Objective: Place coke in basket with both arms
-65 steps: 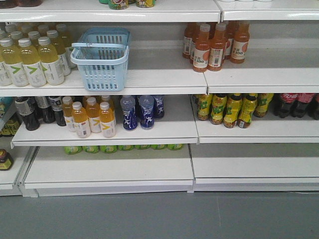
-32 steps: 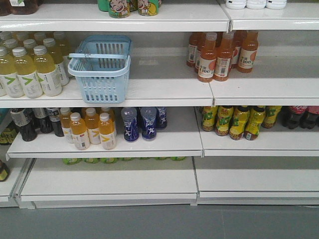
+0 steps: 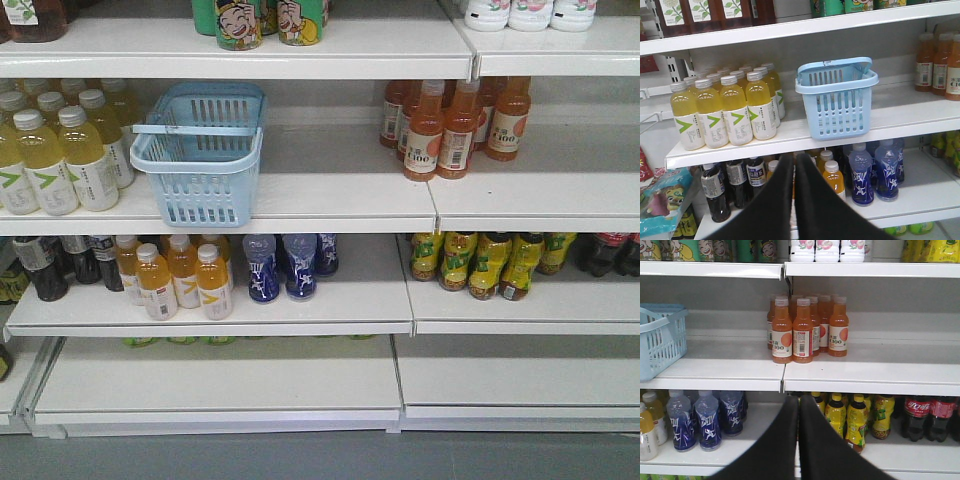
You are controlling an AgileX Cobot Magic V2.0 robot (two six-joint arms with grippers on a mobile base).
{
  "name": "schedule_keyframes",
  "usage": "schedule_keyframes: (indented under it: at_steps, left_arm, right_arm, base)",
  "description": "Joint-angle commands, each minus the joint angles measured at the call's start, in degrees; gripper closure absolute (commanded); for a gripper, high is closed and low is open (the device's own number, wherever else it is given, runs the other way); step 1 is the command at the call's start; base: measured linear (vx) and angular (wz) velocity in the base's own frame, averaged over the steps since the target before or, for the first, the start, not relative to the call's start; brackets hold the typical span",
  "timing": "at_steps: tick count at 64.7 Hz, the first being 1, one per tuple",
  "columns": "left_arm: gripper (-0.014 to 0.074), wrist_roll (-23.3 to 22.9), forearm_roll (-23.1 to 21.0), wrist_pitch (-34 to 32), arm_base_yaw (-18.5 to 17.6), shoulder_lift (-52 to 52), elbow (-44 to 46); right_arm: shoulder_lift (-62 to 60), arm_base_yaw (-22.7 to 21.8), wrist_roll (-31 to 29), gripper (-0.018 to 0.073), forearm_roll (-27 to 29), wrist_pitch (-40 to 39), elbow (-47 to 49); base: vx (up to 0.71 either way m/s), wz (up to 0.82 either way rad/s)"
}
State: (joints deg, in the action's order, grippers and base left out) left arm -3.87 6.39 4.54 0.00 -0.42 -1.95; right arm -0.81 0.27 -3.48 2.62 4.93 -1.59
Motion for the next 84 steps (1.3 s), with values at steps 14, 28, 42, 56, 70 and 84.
schedule_keyframes:
  at_steps: [14, 28, 42, 56, 70, 84]
  left_arm:
    - [0.0602, -0.09, -0.02, -3.92, -0.12, -1.02, 0.10]
    - [0.0602, -0.09, -0.02, -3.92, -0.12, -1.02, 0.10]
    - [0.0602, -0.09, -0.02, -3.92, -0.12, -1.02, 0.10]
    - [0.0602, -0.09, -0.02, -3.92, -0.12, -1.02, 0.10]
    - [0.0602, -0.09, -0.02, -3.92, -0.12, -1.02, 0.10]
    - [0.0602, -0.09, -0.02, -3.92, -0.12, -1.02, 0.10]
  right_arm:
    - [-0.84, -0.27, -0.25, 0.0569, -0.41, -4.10, -0.64]
    - [-0.84, -0.27, -0.25, 0.0569, -0.41, -4.10, -0.64]
    - [-0.84, -0.27, -0.25, 0.0569, -0.41, -4.10, -0.64]
    - [-0.84, -0.27, -0.25, 0.0569, -0.41, -4.10, -0.64]
    - [-0.84, -0.27, -0.25, 0.0569, -0.41, -4.10, -0.64]
    - [-0.84, -0.27, -0.25, 0.0569, -0.41, -4.10, -0.64]
  base:
    - [0.07, 0.01]
    - [0.07, 0.00]
    - [0.07, 0.01]
    - [0.08, 0.00]
    - [0.08, 0.00]
    - [0.07, 0.01]
